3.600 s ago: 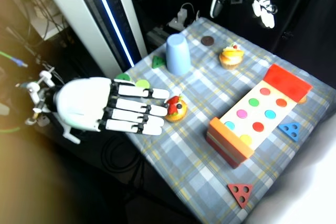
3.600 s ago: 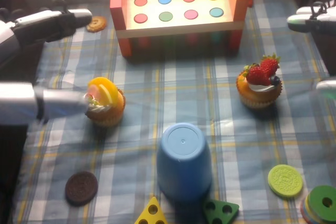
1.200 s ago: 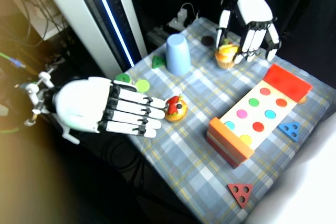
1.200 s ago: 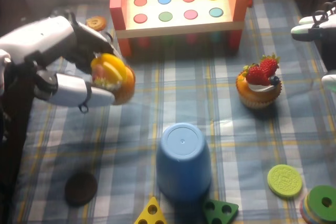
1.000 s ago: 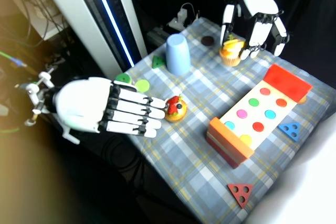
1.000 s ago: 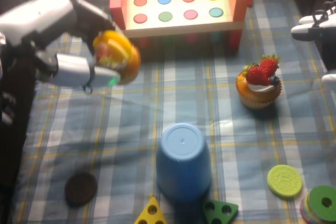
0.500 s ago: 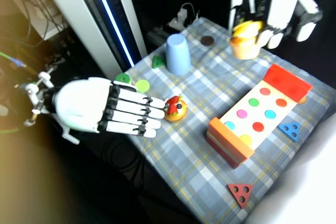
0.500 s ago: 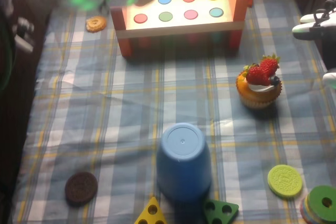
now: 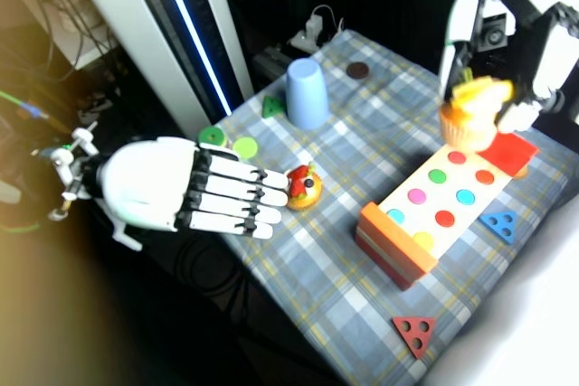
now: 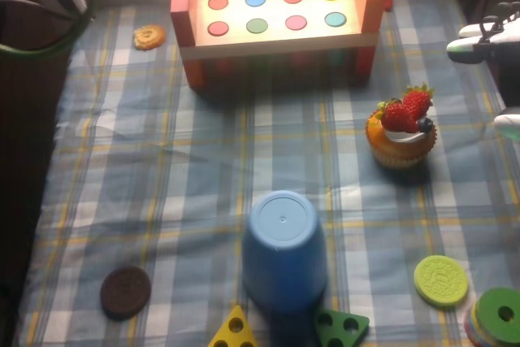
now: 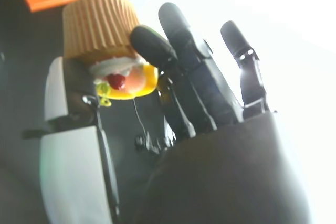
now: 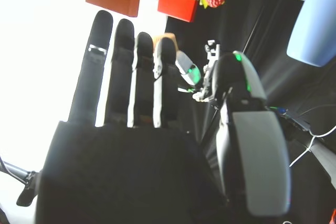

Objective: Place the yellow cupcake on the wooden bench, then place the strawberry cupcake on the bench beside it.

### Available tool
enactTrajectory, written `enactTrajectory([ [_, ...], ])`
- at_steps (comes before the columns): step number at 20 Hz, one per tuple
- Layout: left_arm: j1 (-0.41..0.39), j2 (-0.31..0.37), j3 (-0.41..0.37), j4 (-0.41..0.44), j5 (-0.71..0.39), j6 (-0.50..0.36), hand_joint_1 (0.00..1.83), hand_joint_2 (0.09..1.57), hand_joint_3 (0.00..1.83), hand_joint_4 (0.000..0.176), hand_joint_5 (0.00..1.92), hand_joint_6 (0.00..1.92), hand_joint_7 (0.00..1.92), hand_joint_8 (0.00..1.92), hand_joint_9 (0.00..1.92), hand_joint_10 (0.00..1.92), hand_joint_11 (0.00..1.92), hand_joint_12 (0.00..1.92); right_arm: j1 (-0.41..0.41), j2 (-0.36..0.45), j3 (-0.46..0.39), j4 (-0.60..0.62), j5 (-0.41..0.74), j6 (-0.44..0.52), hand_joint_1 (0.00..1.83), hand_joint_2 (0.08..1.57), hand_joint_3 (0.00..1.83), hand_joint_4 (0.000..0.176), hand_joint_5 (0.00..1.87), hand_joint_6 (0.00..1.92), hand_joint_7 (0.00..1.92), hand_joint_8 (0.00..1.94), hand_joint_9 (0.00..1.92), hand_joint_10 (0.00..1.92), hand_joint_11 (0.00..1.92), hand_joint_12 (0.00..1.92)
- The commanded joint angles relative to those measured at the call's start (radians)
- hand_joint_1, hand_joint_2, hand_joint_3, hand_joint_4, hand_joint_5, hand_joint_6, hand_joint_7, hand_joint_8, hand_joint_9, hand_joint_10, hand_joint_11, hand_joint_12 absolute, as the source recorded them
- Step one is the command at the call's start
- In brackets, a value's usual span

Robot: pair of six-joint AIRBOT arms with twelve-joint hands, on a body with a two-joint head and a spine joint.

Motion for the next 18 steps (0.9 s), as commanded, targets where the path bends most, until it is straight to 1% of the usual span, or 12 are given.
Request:
enactTrajectory([
  [1, -0.01, -0.003, 0.016, -0.009, -0.063, -0.003, 1.26, 1.08, 0.0, 0.0, 1.09, 0.6, 1.06, 1.06, 1.07, 0.03, 0.05, 1.11, 0.02, -0.001, 0.006, 0.027, 0.119, 0.007, 0.62, 1.26, 0.0, 0.0, 0.5, 0.0, 0.48, 0.0, 0.5, 0.01, 0.32, 0.57],
  [3, -0.006, -0.022, 0.057, -0.035, -0.035, -0.003, 1.23, 1.1, 0.0, 0.0, 1.03, 0.78, 1.01, 1.07, 0.97, 0.0, 0.05, 0.95, 0.025, -0.003, 0.011, 0.021, 0.119, 0.014, 0.61, 1.27, 0.0, 0.0, 0.51, 0.0, 0.48, 0.0, 0.5, 0.0, 0.32, 0.56],
  [5, -0.001, -0.054, 0.102, -0.051, -0.004, -0.003, 1.23, 1.11, 0.0, 0.0, 1.02, 0.77, 1.0, 1.11, 1.0, 0.01, 0.04, 0.94, 0.025, -0.007, 0.013, 0.021, 0.119, 0.015, 0.64, 1.27, 0.0, 0.0, 0.51, 0.0, 0.48, 0.0, 0.49, 0.0, 0.31, 0.55],
  [6, 0.01, -0.068, 0.121, -0.07, 0.008, -0.003, 1.25, 1.09, 0.0, 0.0, 1.06, 0.67, 1.05, 1.05, 1.06, 0.03, 0.12, 0.99, 0.025, -0.01, 0.015, 0.021, 0.119, 0.017, 0.64, 1.27, 0.0, 0.0, 0.51, 0.0, 0.48, 0.0, 0.48, 0.0, 0.3, 0.54],
  [7, 0.019, -0.075, 0.13, -0.073, 0.011, -0.003, 1.25, 1.09, 0.0, 0.0, 1.06, 0.67, 1.05, 1.05, 1.06, 0.03, 0.12, 0.99, 0.025, -0.014, 0.017, 0.02, 0.119, 0.017, 0.64, 1.27, 0.0, 0.0, 0.51, 0.0, 0.48, 0.0, 0.48, 0.0, 0.3, 0.54],
  [8, 0.03, -0.081, 0.134, -0.073, 0.011, -0.003, 1.23, 1.11, 0.0, 0.0, 0.99, 0.83, 1.02, 1.06, 1.02, 0.01, 0.07, 0.86, 0.025, -0.016, 0.018, 0.019, 0.12, 0.017, 0.66, 1.27, 0.0, 0.0, 0.51, 0.0, 0.49, 0.0, 0.48, 0.0, 0.3, 0.54],
  [11, 0.049, -0.091, 0.154, -0.095, 0.027, -0.003, 1.24, 1.11, 0.0, 0.0, 1.02, 0.73, 1.01, 1.12, 1.06, 0.02, 0.12, 0.72, 0.025, -0.016, 0.018, 0.019, 0.121, 0.021, 0.67, 1.26, 0.0, 0.0, 0.5, 0.0, 0.5, 0.0, 0.5, 0.01, 0.32, 0.55],
  [14, 0.068, -0.104, 0.17, -0.115, 0.03, -0.003, 1.2, 1.15, 0.0, 0.005, 0.89, 1.02, 0.91, 1.19, 0.99, 0.0, 0.07, 0.7, 0.025, -0.016, 0.019, 0.018, 0.122, 0.021, 0.75, 1.27, 0.0, 0.0, 0.5, 0.0, 0.48, 0.0, 0.48, 0.0, 0.28, 0.53],
  [15, 0.071, -0.107, 0.172, -0.116, 0.032, -0.003, 1.19, 1.15, 0.0, 0.039, 0.9, 1.08, 0.93, 1.1, 0.99, 0.01, 0.09, 0.68, 0.025, -0.017, 0.019, 0.018, 0.123, 0.022, 0.73, 1.27, 0.0, 0.016, 0.49, 0.0, 0.48, 0.0, 0.49, 0.0, 0.3, 0.54],
  [16, 0.076, -0.112, 0.175, -0.116, 0.036, -0.003, 1.19, 1.15, 0.0, 0.039, 0.9, 1.08, 0.93, 1.1, 0.99, 0.01, 0.09, 0.68, 0.025, -0.017, 0.019, 0.018, 0.124, 0.024, 0.73, 1.27, 0.0, 0.016, 0.49, 0.0, 0.48, 0.0, 0.49, 0.0, 0.3, 0.54],
  [17, 0.081, -0.115, 0.177, -0.116, 0.04, -0.003, 1.16, 1.2, 0.0, 0.038, 0.86, 1.22, 0.8, 1.23, 0.81, 0.0, 0.01, 0.54, 0.024, -0.017, 0.02, 0.017, 0.125, 0.029, 0.7, 1.27, 0.0, 0.022, 0.48, 0.0, 0.49, 0.0, 0.5, 0.01, 0.31, 0.54],
  [18, 0.087, -0.117, 0.178, -0.116, 0.042, -0.003, 1.13, 1.26, 0.0, 0.011, 0.77, 1.38, 0.67, 1.37, 0.66, 0.01, 0.0, 0.32, 0.024, -0.017, 0.021, 0.017, 0.127, 0.033, 0.7, 1.27, 0.0, 0.016, 0.49, 0.0, 0.49, 0.0, 0.49, 0.0, 0.31, 0.54],
])
